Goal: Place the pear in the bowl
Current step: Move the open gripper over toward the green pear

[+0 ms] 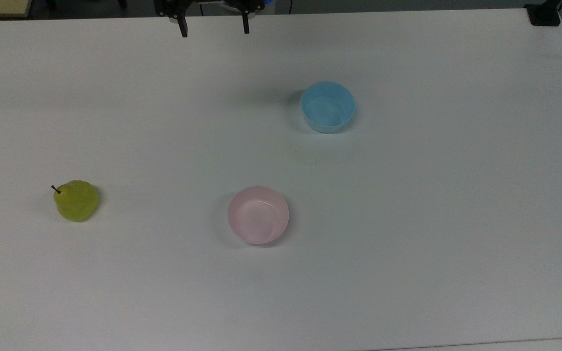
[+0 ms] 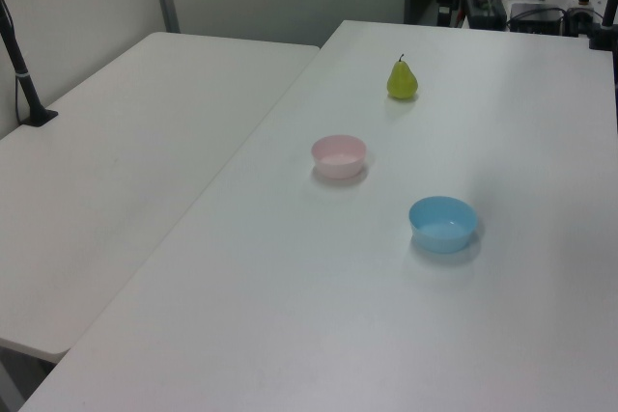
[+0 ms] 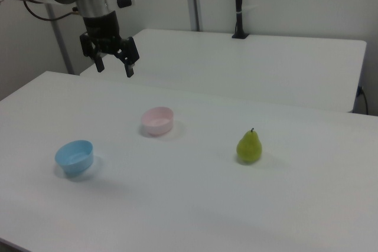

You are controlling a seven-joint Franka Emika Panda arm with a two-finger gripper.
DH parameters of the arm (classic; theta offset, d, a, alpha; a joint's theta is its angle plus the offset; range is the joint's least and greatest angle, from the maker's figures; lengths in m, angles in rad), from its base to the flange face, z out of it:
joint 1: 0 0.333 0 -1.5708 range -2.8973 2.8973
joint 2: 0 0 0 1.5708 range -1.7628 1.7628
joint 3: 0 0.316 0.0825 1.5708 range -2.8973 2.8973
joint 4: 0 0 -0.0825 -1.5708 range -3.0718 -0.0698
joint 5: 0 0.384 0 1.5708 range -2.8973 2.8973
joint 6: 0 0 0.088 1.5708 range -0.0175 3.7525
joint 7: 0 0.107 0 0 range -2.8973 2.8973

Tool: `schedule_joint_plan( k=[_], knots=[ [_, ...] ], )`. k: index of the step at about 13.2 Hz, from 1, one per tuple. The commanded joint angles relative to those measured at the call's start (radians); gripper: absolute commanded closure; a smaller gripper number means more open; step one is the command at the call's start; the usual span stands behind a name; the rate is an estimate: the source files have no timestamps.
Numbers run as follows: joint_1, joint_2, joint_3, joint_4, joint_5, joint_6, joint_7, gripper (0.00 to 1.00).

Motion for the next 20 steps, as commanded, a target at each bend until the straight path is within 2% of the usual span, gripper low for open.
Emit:
schedule_joint_plan(
  k=[1, 11, 13, 14, 17, 20],
  knots=[
    [-0.01, 0.002, 0.008, 0.003, 0.02, 0.022, -0.017, 0.0],
    [-0.013, -0.001, 0.008, 0.003, 0.019, 0.019, -0.026, 0.0],
    [-0.038, 0.004, 0.01, 0.005, 0.016, 0.019, -0.037, 0.0],
    [-0.058, 0.016, 0.013, 0.012, 0.014, 0.017, -0.085, 0.0],
    [-0.125, 0.108, 0.011, 0.146, 0.008, 0.008, -0.191, 0.0],
    [-0.191, 0.184, 0.004, 0.204, -0.003, 0.017, -0.342, 0.0]
  ],
)
